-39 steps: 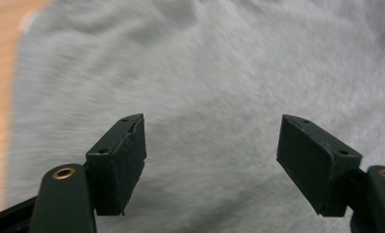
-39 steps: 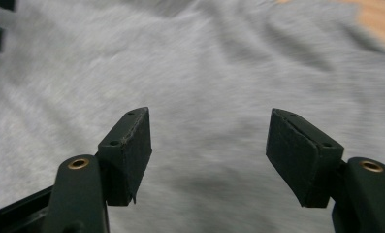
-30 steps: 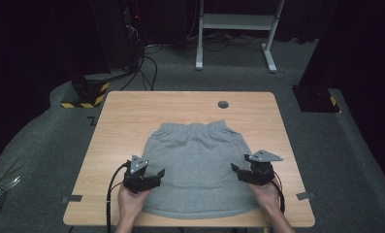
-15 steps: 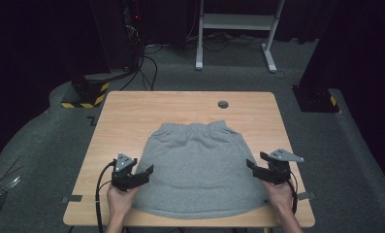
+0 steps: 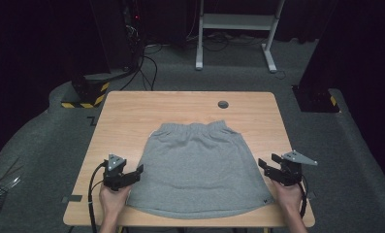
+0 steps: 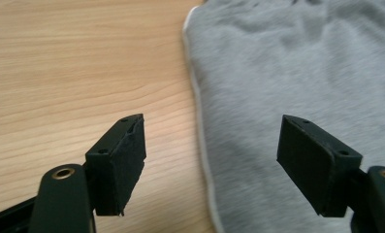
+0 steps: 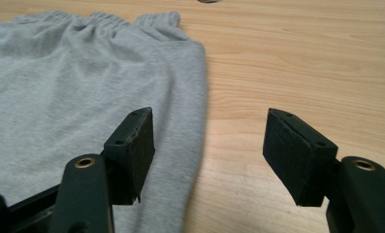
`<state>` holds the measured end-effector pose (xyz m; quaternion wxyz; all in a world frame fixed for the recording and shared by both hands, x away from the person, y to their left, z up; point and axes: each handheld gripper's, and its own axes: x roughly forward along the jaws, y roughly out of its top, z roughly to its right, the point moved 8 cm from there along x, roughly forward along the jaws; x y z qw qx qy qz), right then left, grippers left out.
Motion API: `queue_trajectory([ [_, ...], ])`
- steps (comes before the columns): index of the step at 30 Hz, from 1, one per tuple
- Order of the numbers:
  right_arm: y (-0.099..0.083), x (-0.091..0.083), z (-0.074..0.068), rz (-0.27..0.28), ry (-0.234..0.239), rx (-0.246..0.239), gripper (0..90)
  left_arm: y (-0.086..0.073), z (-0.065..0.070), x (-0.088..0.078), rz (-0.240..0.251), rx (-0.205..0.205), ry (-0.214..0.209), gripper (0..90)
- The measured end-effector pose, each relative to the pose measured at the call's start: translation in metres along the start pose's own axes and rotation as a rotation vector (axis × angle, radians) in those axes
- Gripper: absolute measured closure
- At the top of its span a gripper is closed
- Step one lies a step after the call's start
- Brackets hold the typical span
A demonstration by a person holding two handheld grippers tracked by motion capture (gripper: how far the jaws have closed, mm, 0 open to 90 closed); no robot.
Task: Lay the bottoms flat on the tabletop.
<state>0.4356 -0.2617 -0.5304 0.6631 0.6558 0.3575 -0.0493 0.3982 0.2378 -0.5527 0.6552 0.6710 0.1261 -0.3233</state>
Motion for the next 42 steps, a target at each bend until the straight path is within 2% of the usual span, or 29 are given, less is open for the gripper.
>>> queue_trajectory([
  [4,-0.007,0.003,0.006,-0.030,-0.030,0.003,36.8,-0.005,-0.011,0.000,-0.003,-0.021,0.027,26.2],
  [7,-0.013,0.006,0.011,-0.052,-0.048,-0.007,37.5,-0.009,-0.016,0.004,-0.017,-0.016,0.049,26.5],
  [9,-0.016,0.008,0.015,-0.074,-0.066,0.003,37.6,-0.012,-0.020,0.006,-0.034,0.004,0.075,26.5],
  [12,-0.019,0.009,0.018,-0.087,-0.094,0.003,38.0,-0.013,-0.023,0.007,-0.035,-0.007,0.084,26.6],
  [16,-0.024,0.012,0.022,-0.119,-0.131,-0.023,38.0,-0.015,-0.024,0.010,-0.043,0.004,0.096,26.5],
  [20,-0.030,0.016,0.026,-0.138,-0.138,-0.001,37.8,-0.019,-0.025,0.013,-0.057,0.001,0.100,26.7],
  [23,-0.036,0.019,0.028,-0.171,-0.156,-0.017,37.5,-0.020,-0.026,0.014,-0.057,-0.005,0.106,26.7],
  [29,-0.038,0.021,0.029,-0.170,-0.178,-0.034,37.4,-0.022,-0.026,0.016,-0.084,-0.002,0.112,27.0],
  [42,-0.038,0.021,0.030,-0.173,-0.179,-0.027,35.6,-0.022,-0.025,0.017,-0.081,-0.009,0.121,26.0],
])
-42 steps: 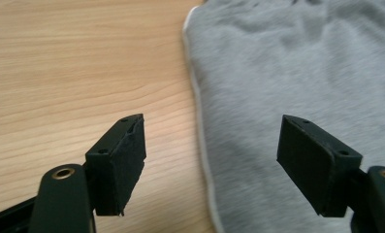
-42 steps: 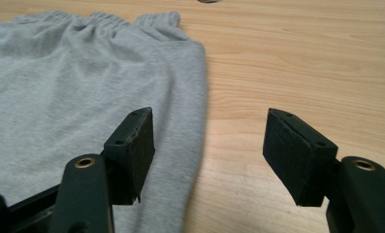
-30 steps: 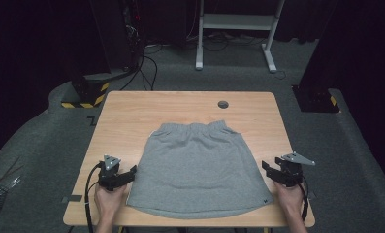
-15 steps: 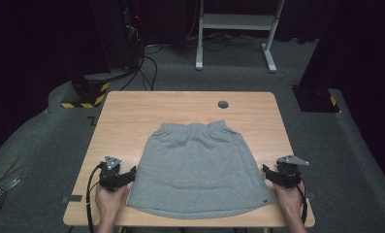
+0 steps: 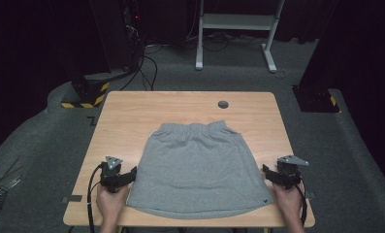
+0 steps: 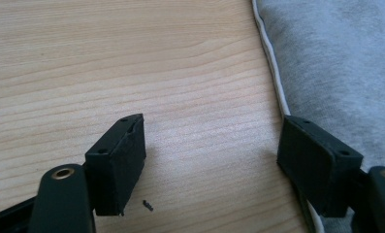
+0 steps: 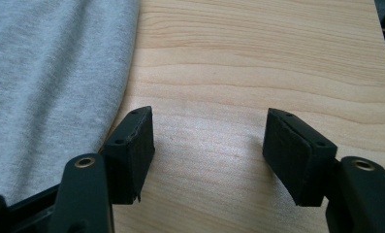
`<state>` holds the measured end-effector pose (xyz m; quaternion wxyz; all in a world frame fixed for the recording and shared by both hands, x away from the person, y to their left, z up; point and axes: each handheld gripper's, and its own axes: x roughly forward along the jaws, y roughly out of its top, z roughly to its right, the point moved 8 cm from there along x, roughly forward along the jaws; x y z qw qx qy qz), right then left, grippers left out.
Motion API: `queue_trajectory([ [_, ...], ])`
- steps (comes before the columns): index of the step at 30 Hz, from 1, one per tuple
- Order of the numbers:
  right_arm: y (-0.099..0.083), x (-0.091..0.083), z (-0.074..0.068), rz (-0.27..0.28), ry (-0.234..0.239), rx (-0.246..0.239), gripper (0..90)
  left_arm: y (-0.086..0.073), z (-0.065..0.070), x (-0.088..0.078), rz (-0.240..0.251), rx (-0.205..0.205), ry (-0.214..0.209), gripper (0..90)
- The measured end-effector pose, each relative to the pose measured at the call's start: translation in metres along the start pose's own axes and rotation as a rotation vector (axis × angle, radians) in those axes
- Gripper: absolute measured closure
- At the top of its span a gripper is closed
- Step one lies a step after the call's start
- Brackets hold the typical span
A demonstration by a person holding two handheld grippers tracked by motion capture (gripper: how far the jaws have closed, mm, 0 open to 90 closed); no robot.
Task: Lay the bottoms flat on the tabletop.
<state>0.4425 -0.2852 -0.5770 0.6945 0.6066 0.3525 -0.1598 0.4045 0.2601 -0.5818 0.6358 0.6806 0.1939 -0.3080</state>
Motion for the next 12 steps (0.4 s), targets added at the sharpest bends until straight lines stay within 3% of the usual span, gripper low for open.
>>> queue_trajectory([
  [12,0.0000,0.0000,-0.0001,0.001,-0.001,-0.003,36.5,0.0000,0.0010,0.0000,0.000,0.006,-0.010,26.1],
])
